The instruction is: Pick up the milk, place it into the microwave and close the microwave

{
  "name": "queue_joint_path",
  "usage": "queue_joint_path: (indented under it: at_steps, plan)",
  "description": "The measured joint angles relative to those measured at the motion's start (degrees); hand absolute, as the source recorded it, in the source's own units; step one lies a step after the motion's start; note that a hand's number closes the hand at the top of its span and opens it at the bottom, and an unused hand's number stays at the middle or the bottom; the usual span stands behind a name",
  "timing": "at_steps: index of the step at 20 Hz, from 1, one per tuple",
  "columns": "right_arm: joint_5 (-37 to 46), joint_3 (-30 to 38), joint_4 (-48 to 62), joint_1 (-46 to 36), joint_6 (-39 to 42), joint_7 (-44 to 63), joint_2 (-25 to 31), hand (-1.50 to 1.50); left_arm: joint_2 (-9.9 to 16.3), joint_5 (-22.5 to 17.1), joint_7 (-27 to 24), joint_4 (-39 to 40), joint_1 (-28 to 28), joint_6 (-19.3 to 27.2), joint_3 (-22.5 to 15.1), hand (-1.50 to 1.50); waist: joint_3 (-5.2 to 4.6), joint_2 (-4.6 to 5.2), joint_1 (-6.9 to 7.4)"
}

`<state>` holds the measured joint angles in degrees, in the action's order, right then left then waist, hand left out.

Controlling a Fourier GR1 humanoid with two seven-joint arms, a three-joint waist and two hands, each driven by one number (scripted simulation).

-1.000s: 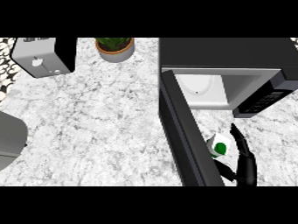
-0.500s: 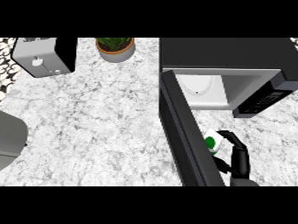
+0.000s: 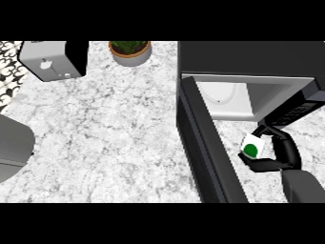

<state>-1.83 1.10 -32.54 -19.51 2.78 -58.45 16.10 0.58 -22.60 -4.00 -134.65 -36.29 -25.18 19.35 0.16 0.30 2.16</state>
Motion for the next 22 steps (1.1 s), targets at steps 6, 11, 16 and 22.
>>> queue_joint_path:
  at_steps: [6, 11, 16, 22]
  plan:
    - [-0.2, -2.4, 0.7, -3.0, 9.3, 1.3, 2.7, 1.5, 0.4, -0.4, 0.7, 0.2, 1.4, 0.6, 0.7, -1.5, -0.03, -0.09, -0.69]
    - [-0.8, -3.5, -3.3, -3.5, 10.8, 2.8, 2.9, 1.5, 0.2, -1.2, 0.9, 0.1, -0.8, -0.1, 2.1, -1.5, -0.11, -0.36, -1.15]
    - [-1.7, -3.4, -7.0, -4.1, 10.2, 6.3, 2.0, 1.5, 0.6, -2.6, 0.8, 0.6, -0.7, -0.9, 4.1, -1.5, -0.02, -0.29, -2.01]
    - [-1.0, -3.3, -9.1, -8.8, 8.1, 10.7, -0.2, 1.5, 1.2, -4.9, 1.4, 1.5, 1.0, -1.1, 6.6, -1.5, -0.09, -0.3, -1.83]
